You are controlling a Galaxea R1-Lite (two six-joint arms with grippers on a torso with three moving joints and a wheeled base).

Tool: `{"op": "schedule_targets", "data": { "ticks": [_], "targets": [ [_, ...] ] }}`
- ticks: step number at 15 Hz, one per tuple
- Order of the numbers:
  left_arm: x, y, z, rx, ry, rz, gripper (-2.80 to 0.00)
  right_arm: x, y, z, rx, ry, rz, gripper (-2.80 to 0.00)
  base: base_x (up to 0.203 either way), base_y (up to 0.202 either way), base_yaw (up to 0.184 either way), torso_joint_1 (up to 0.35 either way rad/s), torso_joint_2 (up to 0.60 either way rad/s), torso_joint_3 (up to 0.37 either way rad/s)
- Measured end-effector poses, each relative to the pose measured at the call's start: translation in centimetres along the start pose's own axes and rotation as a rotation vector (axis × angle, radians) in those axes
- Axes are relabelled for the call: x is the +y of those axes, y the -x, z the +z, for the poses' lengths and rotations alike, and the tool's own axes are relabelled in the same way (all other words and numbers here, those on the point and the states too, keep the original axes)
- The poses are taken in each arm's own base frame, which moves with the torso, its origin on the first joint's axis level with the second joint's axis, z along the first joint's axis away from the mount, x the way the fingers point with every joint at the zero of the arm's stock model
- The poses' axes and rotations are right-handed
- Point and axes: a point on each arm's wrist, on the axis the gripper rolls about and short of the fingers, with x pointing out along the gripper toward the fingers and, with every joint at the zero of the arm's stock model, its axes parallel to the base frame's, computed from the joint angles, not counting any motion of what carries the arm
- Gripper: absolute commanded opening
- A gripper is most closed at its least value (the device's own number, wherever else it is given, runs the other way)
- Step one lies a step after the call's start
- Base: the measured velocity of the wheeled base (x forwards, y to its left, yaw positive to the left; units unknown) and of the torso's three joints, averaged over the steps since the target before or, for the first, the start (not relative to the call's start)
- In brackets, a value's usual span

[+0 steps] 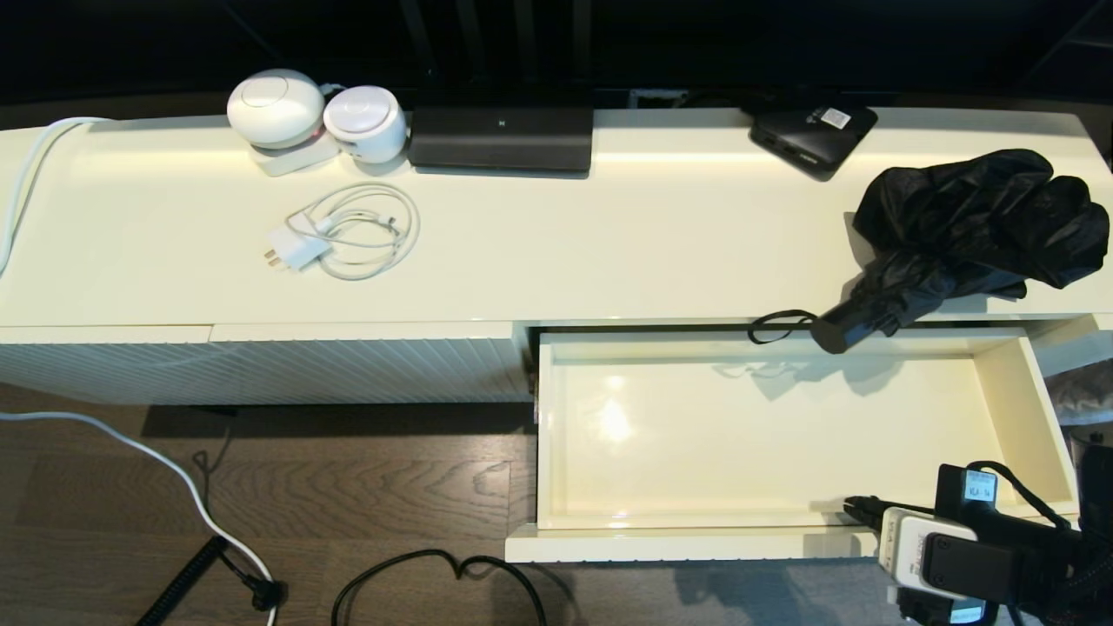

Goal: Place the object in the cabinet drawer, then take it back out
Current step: Open the drawer, then put the umbrella in the drawer

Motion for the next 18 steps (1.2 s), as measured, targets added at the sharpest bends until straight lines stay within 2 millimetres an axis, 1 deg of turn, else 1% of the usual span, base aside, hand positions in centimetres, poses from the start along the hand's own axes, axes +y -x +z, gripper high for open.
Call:
{"op": "schedule_targets", "data": {
  "ticks": [2,4,7,10,12,15,18],
  "targets": [
    [0.0,0.0,0.0,0.0,0.0,0.0,-2.8,-0.1,0.2,0.1,-0.002,-0.011,-0.006,-2.8,0.0,0.0,0.0,0.0,0.0,0.0],
    [0.0,0.0,0.0,0.0,0.0,0.0,-2.8,-1.0,0.6,0.5,-0.002,-0.07,-0.035,-2.8,0.0,0.0,0.0,0.0,0.0,0.0],
    [0.0,0.0,0.0,0.0,0.0,0.001,-2.8,-4.0,1.8,1.8,-0.006,-0.171,-0.176,-2.8,0.0,0.0,0.0,0.0,0.0,0.0],
    [0.0,0.0,0.0,0.0,0.0,0.0,-2.8,-6.1,3.4,2.9,-0.012,-0.219,-0.226,-2.8,0.0,0.0,0.0,0.0,0.0,0.0],
    [0.0,0.0,0.0,0.0,0.0,-0.001,-2.8,-7.5,4.4,3.6,-0.02,-0.283,-0.283,-2.8,0.0,0.0,0.0,0.0,0.0,0.0],
    [0.0,0.0,0.0,0.0,0.0,0.0,-2.8,-9.8,5.3,4.6,-0.033,-0.402,-0.381,-2.8,0.0,0.0,0.0,0.0,0.0,0.0],
    [0.0,0.0,0.0,0.0,0.0,0.0,-2.8,-12.0,5.8,5.4,-0.001,-0.523,-0.451,-2.8,0.0,0.0,0.0,0.0,0.0,0.0]
  ]
}}
